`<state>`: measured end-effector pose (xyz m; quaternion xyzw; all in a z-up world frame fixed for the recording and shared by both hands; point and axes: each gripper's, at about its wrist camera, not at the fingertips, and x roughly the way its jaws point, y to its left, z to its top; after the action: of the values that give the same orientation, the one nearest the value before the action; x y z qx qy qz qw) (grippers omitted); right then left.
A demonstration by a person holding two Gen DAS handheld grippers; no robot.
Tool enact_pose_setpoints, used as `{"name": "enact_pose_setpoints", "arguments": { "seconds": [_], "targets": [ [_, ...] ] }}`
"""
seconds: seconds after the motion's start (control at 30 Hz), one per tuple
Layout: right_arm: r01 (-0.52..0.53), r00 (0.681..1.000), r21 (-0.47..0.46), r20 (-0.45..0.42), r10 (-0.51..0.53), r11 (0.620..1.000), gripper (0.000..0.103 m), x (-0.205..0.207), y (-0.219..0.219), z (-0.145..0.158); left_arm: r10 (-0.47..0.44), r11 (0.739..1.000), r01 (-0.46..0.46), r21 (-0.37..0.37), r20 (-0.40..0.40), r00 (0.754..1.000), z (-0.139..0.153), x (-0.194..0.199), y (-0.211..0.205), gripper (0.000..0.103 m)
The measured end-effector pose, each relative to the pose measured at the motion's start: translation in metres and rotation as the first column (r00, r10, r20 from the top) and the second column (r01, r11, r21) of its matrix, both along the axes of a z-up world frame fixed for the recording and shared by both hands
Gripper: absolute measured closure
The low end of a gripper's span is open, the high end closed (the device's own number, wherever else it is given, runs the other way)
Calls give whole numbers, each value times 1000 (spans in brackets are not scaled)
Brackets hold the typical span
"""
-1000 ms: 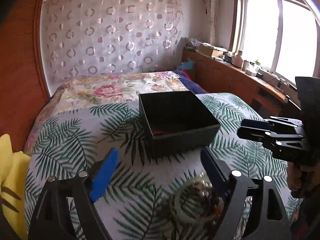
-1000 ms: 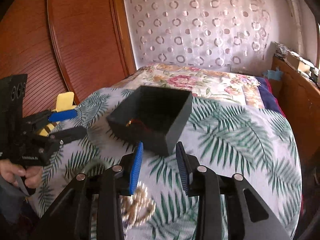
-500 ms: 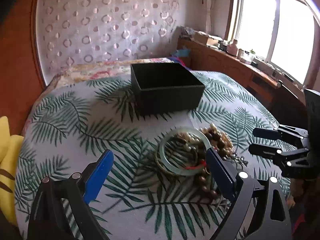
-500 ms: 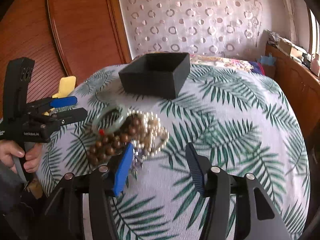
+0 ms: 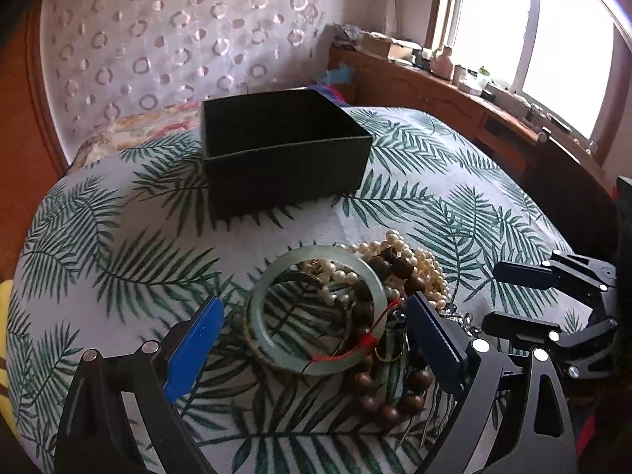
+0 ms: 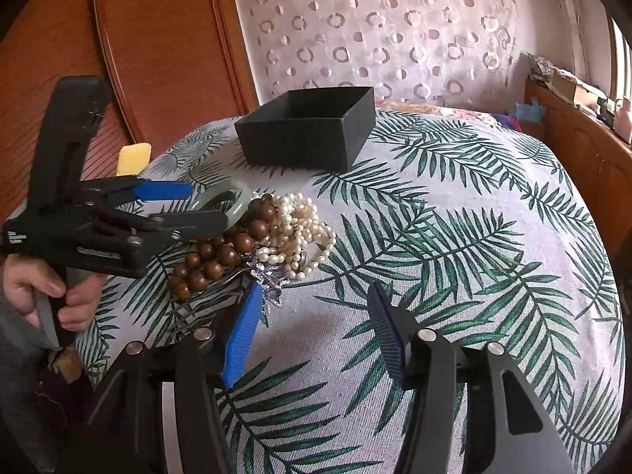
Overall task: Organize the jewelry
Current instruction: 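Grasp the jade bangle with the left tool while the right tool grasps the silver brooch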
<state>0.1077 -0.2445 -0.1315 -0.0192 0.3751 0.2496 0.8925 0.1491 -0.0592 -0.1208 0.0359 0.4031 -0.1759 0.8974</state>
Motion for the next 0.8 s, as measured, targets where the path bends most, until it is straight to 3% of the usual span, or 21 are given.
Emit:
{"name": "enact_pose_setpoints", "arguments": {
  "seconds": [0.17,0.3,0.8],
  "targets": [
    [3,1000,20,2,-3,1000,45,1,-3,1,-7,1000,7,28,-2,1000,-1,1,-5,16],
    [3,1000,19,6,-4,1000,45,0,-2,1,8,998,-8,56,8,1000,-1,0,-4,34],
    [-31,1000,-10,5,31,999,45,-1,10,4,64,998,-63,-7,85,994,21,-41,34,34]
  ]
}}
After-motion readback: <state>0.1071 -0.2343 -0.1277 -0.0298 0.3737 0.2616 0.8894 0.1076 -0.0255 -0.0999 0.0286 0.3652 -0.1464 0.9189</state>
